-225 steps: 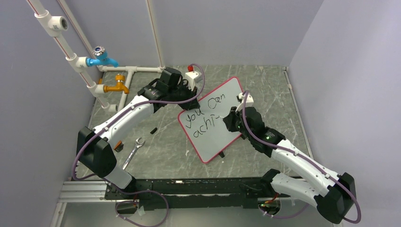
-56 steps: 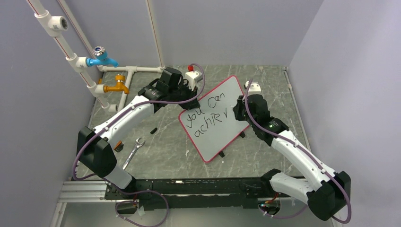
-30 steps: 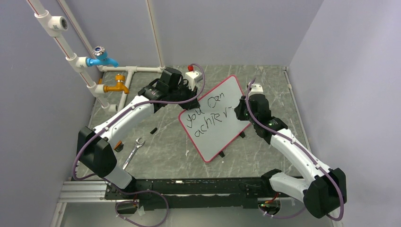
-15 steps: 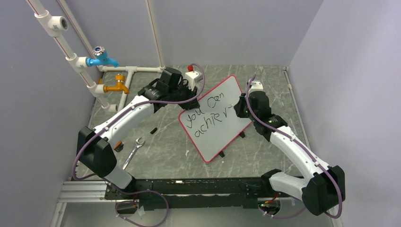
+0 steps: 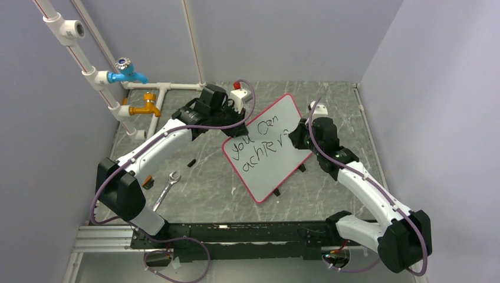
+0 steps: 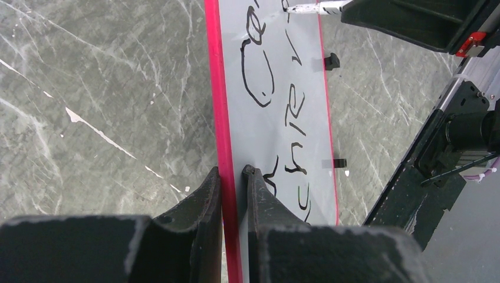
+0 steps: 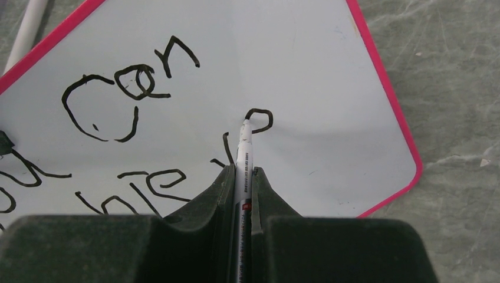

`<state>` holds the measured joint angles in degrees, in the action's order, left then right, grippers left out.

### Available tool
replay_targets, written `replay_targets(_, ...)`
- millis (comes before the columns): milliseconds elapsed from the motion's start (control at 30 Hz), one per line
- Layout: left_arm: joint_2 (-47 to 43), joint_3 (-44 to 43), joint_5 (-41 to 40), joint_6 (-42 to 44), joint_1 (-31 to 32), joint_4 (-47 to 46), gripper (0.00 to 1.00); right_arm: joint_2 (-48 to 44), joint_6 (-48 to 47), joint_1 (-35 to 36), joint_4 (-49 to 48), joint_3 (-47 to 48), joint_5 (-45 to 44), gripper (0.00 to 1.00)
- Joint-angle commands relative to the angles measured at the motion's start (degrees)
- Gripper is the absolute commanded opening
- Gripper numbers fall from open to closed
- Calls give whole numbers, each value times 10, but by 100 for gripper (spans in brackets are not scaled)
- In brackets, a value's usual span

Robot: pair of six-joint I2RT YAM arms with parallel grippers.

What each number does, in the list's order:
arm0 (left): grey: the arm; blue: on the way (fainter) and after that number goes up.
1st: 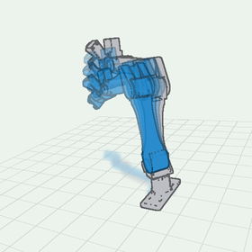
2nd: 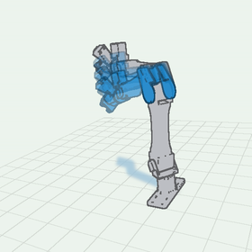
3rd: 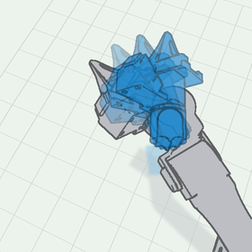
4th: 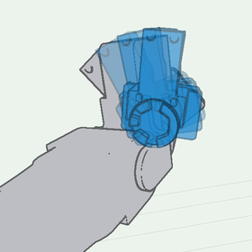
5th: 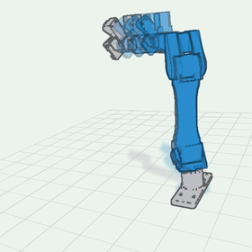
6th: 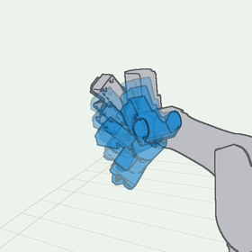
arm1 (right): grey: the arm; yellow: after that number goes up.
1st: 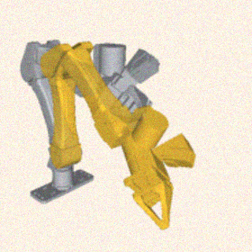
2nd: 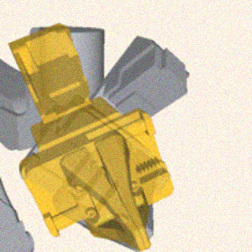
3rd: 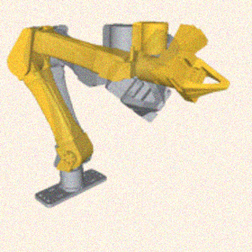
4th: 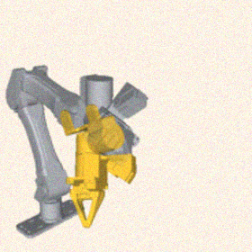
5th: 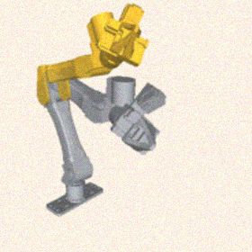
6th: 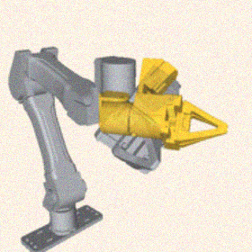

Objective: Write a sentence on the whiteboard

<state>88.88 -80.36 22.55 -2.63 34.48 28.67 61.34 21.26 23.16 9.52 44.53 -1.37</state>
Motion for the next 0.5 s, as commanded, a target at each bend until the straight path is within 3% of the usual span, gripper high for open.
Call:
replay_targets(0,-13,-16,-16,44,5,-24,0,-5,19,5,-9,-32,48,0)
replay_targets(467,-17,-15,-18,44,5,-24,0,-31,27,4,10,-75,16,0)
